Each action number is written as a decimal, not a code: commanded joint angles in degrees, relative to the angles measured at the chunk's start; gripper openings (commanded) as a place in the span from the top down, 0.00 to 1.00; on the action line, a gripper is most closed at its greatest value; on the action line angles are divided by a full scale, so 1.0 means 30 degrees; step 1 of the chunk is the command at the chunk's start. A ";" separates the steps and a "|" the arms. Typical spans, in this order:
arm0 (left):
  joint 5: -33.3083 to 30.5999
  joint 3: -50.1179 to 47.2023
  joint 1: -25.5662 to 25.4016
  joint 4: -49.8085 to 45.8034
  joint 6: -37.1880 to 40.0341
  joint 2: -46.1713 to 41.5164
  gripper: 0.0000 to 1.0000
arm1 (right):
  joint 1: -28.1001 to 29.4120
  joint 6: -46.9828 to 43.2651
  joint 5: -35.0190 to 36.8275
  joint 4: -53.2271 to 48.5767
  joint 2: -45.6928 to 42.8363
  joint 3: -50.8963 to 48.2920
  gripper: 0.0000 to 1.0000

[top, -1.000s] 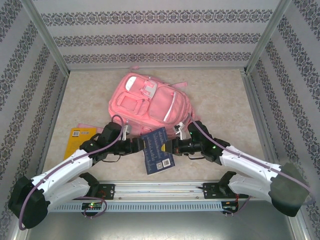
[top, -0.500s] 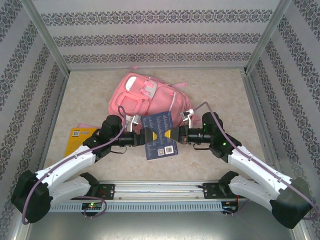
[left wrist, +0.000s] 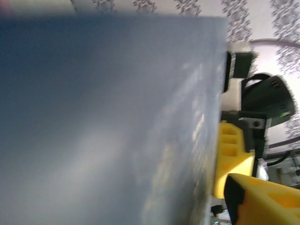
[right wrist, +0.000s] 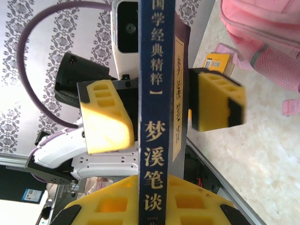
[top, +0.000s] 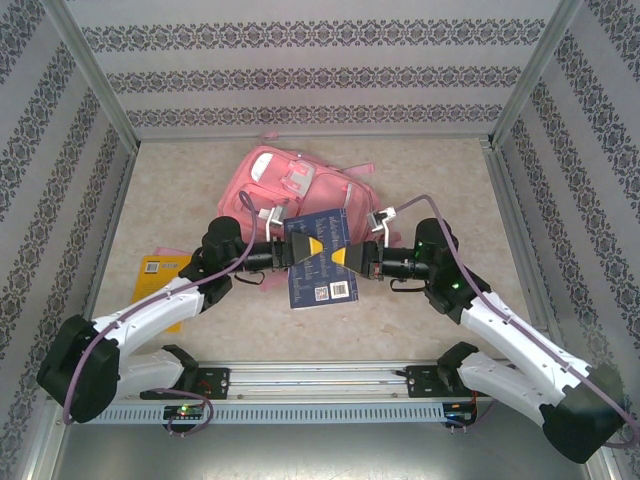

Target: Pack the student bag

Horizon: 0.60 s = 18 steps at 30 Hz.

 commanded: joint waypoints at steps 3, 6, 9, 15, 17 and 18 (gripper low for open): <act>0.0710 -0.0339 0.0404 0.4700 -0.1886 -0.0329 0.38 | -0.1076 -0.0376 -0.0935 0.0580 -0.0359 -0.0032 1.00; 0.0846 -0.0397 0.0432 0.5021 -0.1921 -0.0344 0.51 | -0.1381 -0.0761 -0.1179 0.0241 -0.0122 -0.0179 1.00; 0.1127 -0.0466 0.0406 0.5485 -0.2112 -0.0076 0.60 | -0.1558 -0.1159 -0.1357 -0.0018 0.0109 -0.0210 1.00; 0.1831 -0.0528 0.0428 0.6649 -0.2333 0.0563 0.96 | -0.2002 -0.1477 -0.1643 -0.0102 0.0508 -0.0128 1.00; 0.1797 -0.0530 0.0408 0.6995 -0.2390 0.0776 1.00 | -0.2034 -0.1482 -0.1436 -0.0060 0.0585 -0.0044 1.00; 0.1594 -0.0532 0.0420 0.7164 -0.2434 0.0798 1.00 | -0.2035 -0.1426 -0.1140 -0.0024 0.0493 -0.0035 1.00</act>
